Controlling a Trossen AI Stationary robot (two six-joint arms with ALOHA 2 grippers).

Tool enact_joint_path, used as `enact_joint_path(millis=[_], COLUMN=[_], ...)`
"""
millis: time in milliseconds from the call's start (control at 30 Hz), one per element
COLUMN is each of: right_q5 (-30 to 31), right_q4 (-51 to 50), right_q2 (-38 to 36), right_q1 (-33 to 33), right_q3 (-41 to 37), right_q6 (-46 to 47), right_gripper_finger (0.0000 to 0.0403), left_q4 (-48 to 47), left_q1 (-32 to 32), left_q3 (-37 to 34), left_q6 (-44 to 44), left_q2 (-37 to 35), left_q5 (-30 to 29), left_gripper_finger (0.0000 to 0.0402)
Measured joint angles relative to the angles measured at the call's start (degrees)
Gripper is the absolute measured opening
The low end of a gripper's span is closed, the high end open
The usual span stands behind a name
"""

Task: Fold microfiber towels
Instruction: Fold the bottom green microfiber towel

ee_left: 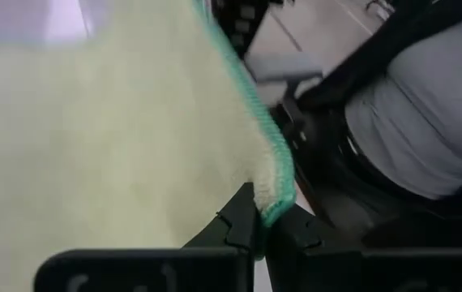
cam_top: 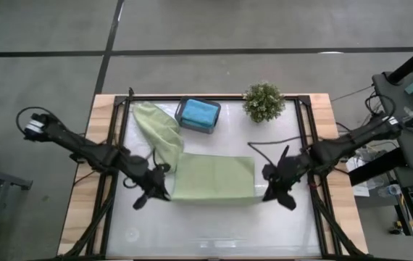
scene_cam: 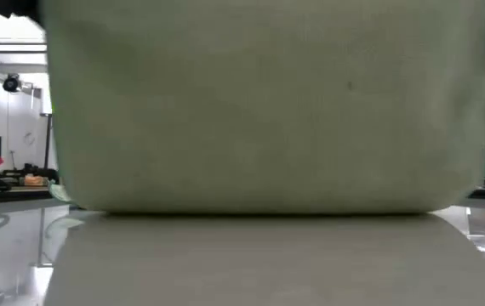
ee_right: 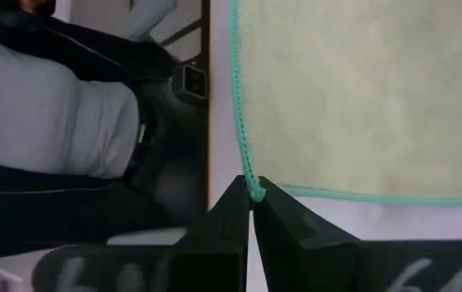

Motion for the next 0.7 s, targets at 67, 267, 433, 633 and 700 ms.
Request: enact_joint_path(millis=[67, 267, 433, 633, 700], right_q5=[-0.15, -0.22, 2.99, 11.58, 16.62], right_q4=[5.21, 15.53, 13.38, 6.83, 3.41], right_q2=[1.09, 6.85, 12.13, 13.76, 13.63], right_q1=[1.29, 2.64, 2.43, 0.77, 0.03], right_q3=[-3.02, -9.06, -9.45, -8.98, -8.98], right_q6=[2.88, 6.46, 6.33, 5.39, 5.32], right_gripper_finger=[0.0008, 0.0008, 0.0008, 0.0008, 0.0008], left_q4=[0.10, -0.12, -0.43, -4.00, -5.05], left_q1=[-1.83, -3.92, -3.79, -3.42, -2.89], left_q3=[-0.13, -0.02, 0.00, 0.00, 0.00], left_q6=[-3.56, -7.20, -6.82, -6.31, -5.73], left_q2=[2.47, 10.24, 15.39, 17.66, 18.01], left_q5=[-0.11, -4.55, -8.78, -19.19, -24.16], left_gripper_finger=[0.0000, 0.0000, 0.0000, 0.0000, 0.0000])
